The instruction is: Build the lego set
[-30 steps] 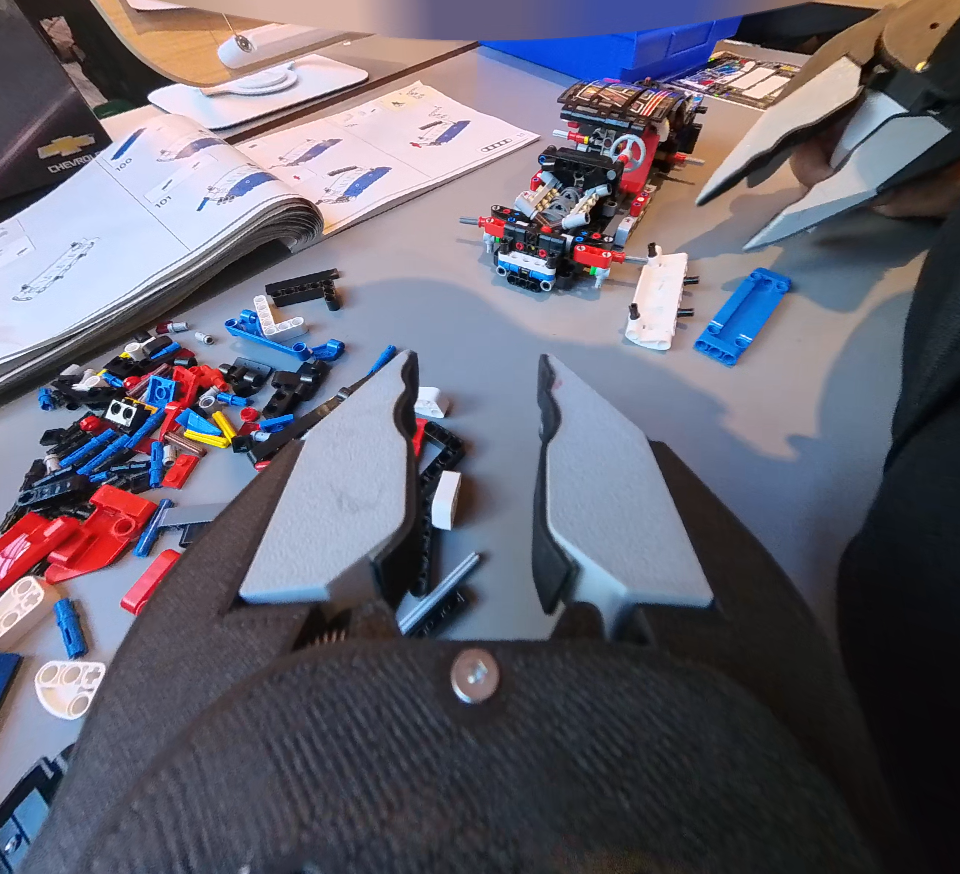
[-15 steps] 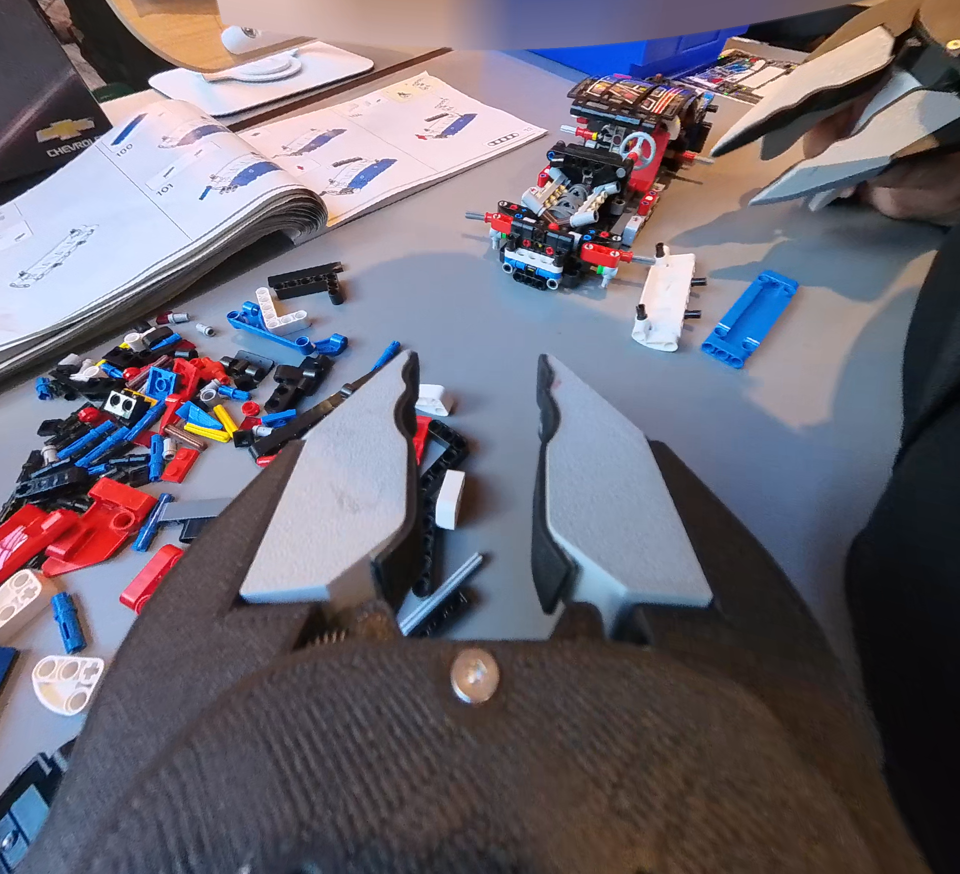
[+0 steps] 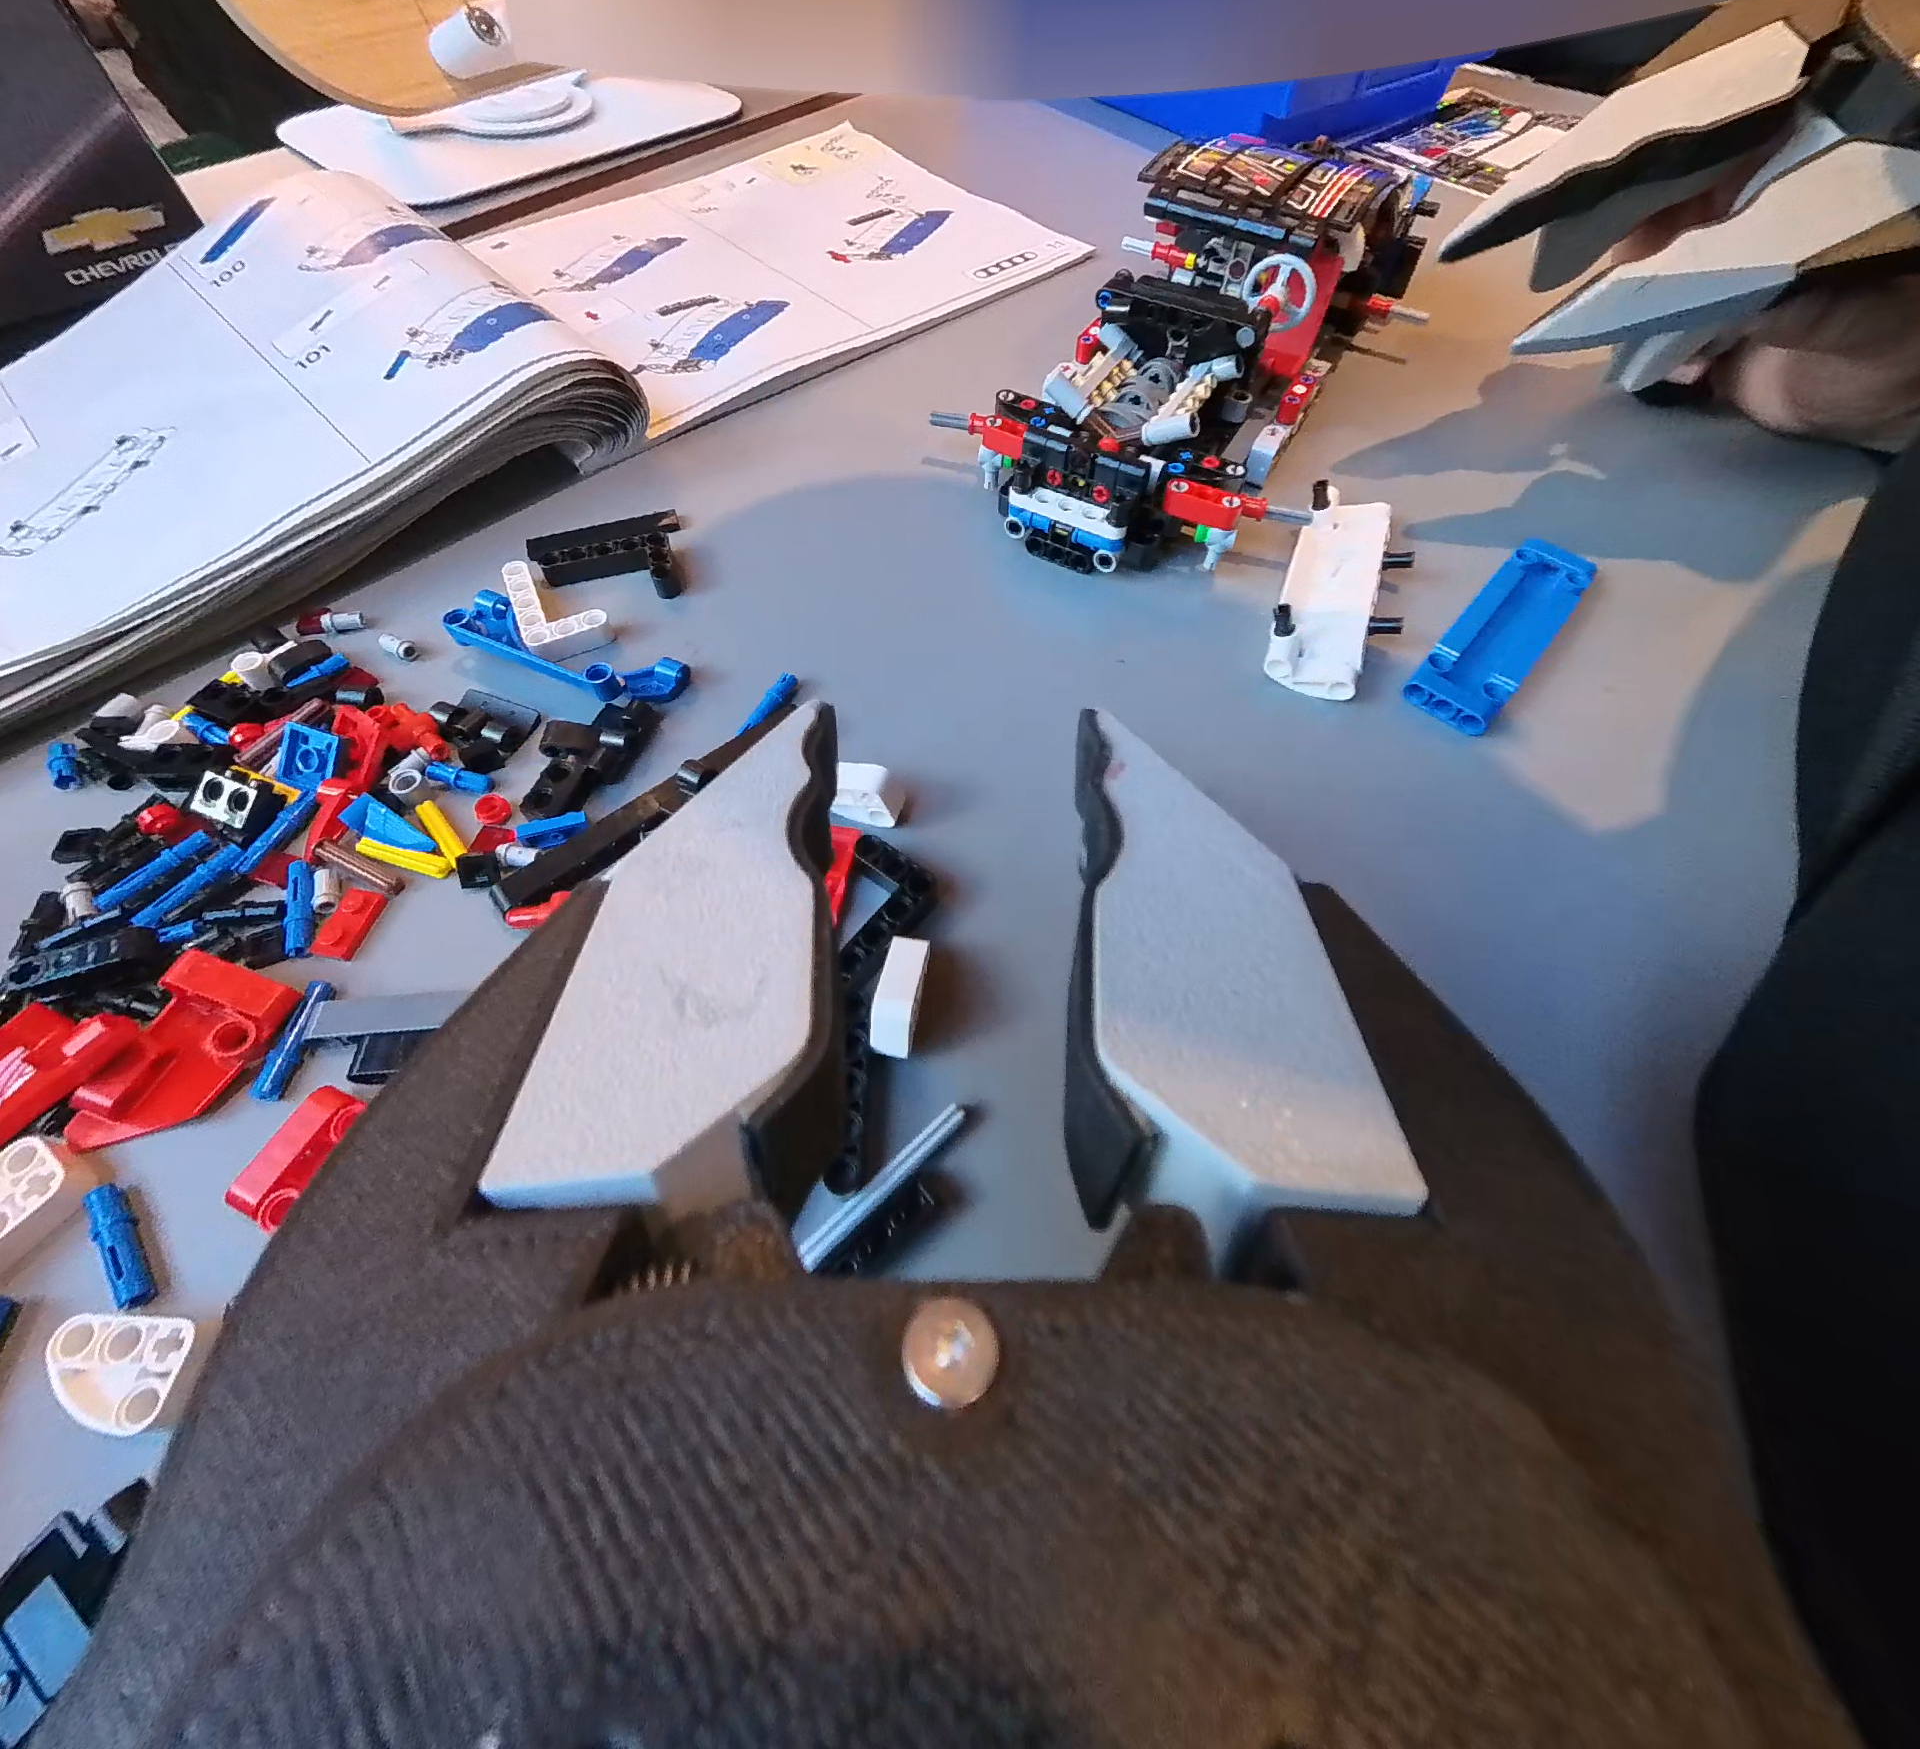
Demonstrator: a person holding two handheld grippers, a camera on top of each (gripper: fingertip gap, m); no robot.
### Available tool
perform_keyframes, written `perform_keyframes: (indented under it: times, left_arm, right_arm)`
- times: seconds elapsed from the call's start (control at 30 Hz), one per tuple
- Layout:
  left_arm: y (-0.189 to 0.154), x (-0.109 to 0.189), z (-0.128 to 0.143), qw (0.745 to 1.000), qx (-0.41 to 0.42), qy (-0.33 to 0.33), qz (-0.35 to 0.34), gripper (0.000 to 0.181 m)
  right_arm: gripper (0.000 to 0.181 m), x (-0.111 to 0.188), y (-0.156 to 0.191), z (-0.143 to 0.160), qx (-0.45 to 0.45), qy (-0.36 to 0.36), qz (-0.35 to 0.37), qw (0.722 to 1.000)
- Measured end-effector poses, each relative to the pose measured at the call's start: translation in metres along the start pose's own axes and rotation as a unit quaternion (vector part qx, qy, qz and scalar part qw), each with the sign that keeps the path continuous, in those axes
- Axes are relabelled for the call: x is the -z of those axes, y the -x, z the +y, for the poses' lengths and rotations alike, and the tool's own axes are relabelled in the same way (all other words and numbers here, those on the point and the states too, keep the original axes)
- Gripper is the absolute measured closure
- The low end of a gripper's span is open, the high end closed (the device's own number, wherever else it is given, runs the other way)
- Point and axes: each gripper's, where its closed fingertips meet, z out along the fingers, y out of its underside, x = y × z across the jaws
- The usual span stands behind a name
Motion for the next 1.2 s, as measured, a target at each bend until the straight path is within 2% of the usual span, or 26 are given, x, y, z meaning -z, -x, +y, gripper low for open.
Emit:
perform_keyframes:
  times: [0.53, 0.9, 1.07, 1.2]
  left_arm:
    - [-0.001, 0.002, -0.002, 1.000, -0.011, -0.007, -0.005, 0.137]
    - [-0.002, 0.003, -0.005, 0.999, -0.025, -0.019, -0.015, 0.137]
    - [-0.007, 0.001, -0.003, 0.999, -0.050, -0.013, -0.018, 0.137]
    - [-0.008, -0.001, -0.001, 0.998, -0.063, -0.001, -0.028, 0.138]
  right_arm:
    - [0.149, 0.007, 0.001, -0.014, 0.017, -0.047, 0.002, 0.999]
    - [0.147, 0.024, -0.007, -0.029, -0.050, -0.106, -0.004, 0.993]
    - [0.149, 0.028, -0.002, -0.028, -0.096, -0.117, -0.046, 0.987]
    - [0.148, 0.025, 0.008, -0.024, -0.097, -0.100, -0.075, 0.987]
